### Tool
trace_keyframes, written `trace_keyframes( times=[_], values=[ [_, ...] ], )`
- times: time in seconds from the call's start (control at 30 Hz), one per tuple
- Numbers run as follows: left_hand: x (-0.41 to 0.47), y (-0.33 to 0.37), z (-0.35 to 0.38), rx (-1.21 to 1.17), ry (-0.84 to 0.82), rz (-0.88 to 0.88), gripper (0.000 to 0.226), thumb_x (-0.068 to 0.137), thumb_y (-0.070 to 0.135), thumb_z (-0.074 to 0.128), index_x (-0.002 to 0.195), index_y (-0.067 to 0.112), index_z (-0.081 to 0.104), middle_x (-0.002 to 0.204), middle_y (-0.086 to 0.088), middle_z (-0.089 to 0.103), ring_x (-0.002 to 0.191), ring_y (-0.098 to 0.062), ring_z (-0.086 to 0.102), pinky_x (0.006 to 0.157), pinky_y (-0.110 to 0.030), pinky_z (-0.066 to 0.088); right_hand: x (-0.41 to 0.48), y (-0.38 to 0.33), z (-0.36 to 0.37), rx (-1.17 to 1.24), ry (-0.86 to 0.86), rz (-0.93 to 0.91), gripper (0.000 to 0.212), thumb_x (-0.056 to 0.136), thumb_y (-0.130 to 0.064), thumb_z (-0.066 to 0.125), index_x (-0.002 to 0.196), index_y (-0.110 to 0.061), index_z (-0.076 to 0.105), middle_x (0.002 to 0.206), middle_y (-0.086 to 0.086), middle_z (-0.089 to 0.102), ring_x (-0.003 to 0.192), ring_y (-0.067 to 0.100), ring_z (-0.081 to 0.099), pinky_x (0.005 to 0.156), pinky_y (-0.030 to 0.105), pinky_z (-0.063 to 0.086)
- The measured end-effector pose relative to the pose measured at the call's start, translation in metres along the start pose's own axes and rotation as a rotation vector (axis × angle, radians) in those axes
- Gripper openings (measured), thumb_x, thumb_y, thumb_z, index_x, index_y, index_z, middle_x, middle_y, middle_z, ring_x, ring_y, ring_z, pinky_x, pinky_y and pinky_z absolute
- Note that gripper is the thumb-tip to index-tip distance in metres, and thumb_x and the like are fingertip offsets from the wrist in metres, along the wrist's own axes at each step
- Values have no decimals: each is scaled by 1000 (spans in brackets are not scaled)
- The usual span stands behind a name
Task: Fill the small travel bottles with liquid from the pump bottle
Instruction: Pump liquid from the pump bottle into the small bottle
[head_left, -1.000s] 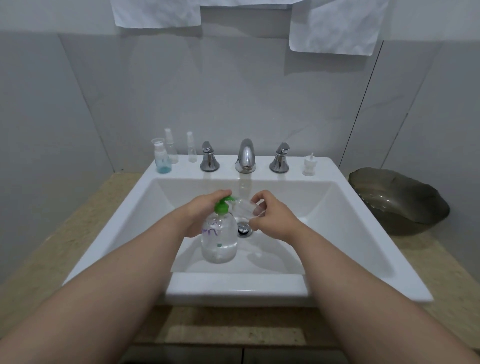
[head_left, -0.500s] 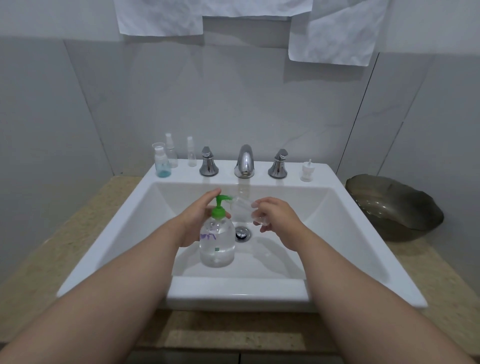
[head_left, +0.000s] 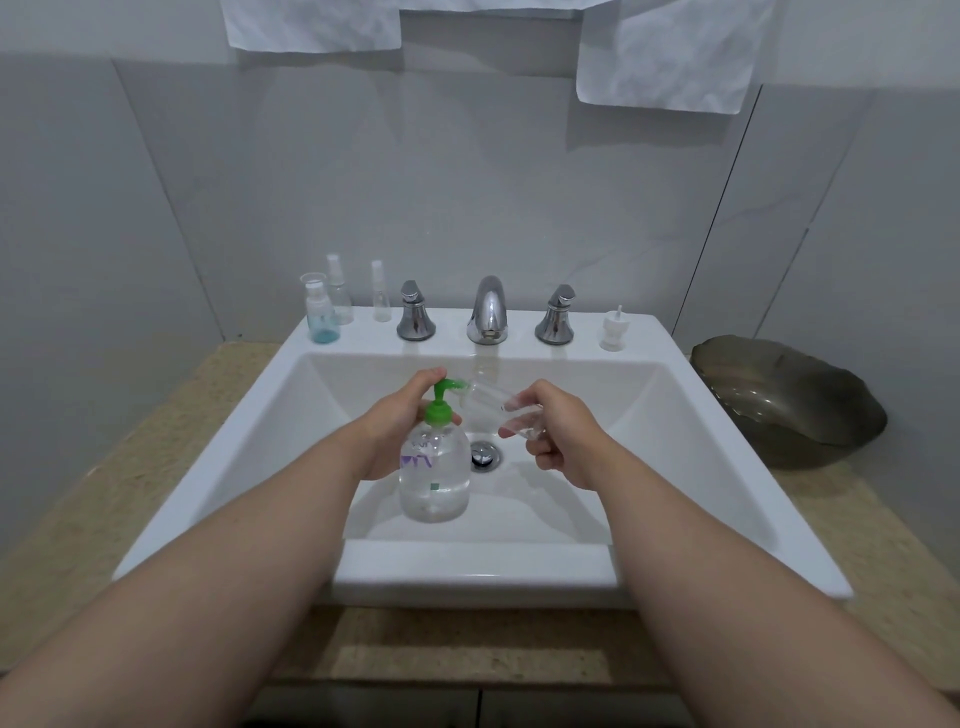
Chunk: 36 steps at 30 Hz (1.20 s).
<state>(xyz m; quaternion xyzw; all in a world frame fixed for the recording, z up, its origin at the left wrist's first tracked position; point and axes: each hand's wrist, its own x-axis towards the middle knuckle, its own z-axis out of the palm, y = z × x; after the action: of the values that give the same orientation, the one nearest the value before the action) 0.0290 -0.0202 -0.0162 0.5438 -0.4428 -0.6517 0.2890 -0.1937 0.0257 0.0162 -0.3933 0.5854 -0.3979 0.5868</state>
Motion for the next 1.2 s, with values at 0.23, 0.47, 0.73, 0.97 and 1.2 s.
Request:
trace_keyframes(
  times=[0.23,0.47,0.73,0.97,1.2],
  values=[
    [4,0,2,28,32,22,65,64,70,68,88,11,80,99,-10,72,91,-29,59,88,-41,45,4,5,-2,113,62,34,31,84,-10,43,96,-1,70,84,17,63,46,16,29,45,24,22],
    [0,-6,-4,7,-23,28,61,82,71,60,97,14,78,103,-9,70,93,-27,60,88,-39,45,4,7,-1,106,47,85,22,86,-9,43,100,-4,59,86,21,65,47,17,32,45,24,24],
    [-2,-3,-7,-18,-79,-13,84,63,86,63,98,12,81,109,-12,72,101,-30,65,96,-42,49,10,7,-4,52,29,75,23,99,-22,45,107,-6,59,84,19,74,49,16,33,47,25,24],
    [-3,-1,-5,-5,-55,-16,80,66,77,66,107,9,77,112,-13,71,99,-29,67,95,-41,50,9,7,-3,-123,25,42,37,104,-38,39,103,-8,60,74,15,75,50,18,33,49,25,25],
    [-6,2,-4,-25,-60,12,69,84,69,61,111,7,74,110,-13,72,95,-29,67,81,-38,52,8,9,-2,-187,35,28,45,105,-42,34,98,-8,61,66,14,70,49,19,35,49,25,27]
  ],
)
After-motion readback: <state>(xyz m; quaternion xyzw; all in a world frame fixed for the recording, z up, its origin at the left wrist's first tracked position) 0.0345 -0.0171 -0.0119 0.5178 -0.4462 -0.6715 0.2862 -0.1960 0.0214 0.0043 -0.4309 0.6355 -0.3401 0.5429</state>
